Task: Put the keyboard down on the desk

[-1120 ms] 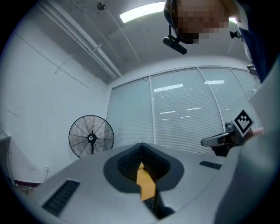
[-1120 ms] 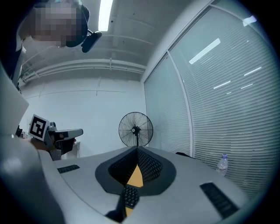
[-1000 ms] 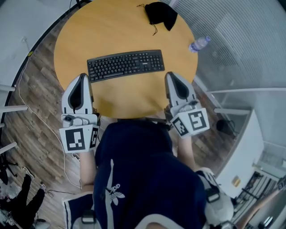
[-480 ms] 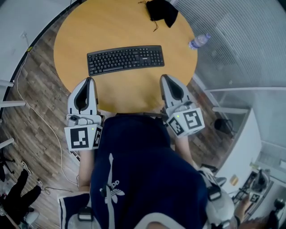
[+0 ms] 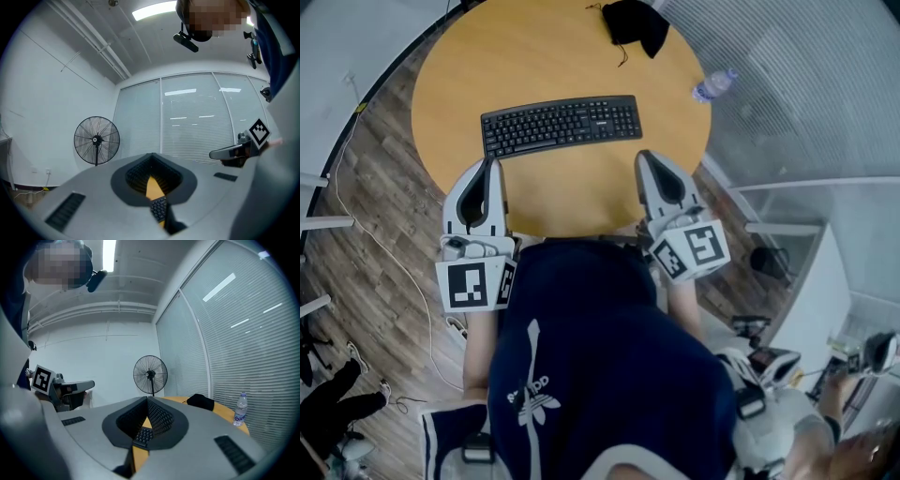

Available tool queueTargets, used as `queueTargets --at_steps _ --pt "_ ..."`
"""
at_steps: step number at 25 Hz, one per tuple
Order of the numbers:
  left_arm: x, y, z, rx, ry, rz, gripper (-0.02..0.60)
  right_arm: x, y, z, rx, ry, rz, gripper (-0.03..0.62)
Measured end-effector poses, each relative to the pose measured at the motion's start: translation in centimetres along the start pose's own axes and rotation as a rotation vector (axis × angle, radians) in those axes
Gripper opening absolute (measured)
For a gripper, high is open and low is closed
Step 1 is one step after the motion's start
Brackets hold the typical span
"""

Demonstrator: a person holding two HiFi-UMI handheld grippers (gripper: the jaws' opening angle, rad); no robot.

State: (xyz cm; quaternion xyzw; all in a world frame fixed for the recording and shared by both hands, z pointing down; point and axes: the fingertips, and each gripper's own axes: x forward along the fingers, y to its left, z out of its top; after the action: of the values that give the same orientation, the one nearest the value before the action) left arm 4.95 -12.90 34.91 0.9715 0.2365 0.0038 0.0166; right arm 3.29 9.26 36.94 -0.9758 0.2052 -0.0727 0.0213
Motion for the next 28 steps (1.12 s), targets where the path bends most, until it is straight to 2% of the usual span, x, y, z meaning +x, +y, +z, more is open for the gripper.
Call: queueTargets --at_steps 14,28 --pt "5.1 -3.8 1.2 -0.007 -0.036 -0.126 0.002 1.1 -0.2 0.3 0.028 0.007 0.015 0.003" --pt "5.5 -5.2 1.6 -0.002 -0.046 -0.174 0.002 1.7 0.4 0.5 0.016 -0.006 0.036 0.003"
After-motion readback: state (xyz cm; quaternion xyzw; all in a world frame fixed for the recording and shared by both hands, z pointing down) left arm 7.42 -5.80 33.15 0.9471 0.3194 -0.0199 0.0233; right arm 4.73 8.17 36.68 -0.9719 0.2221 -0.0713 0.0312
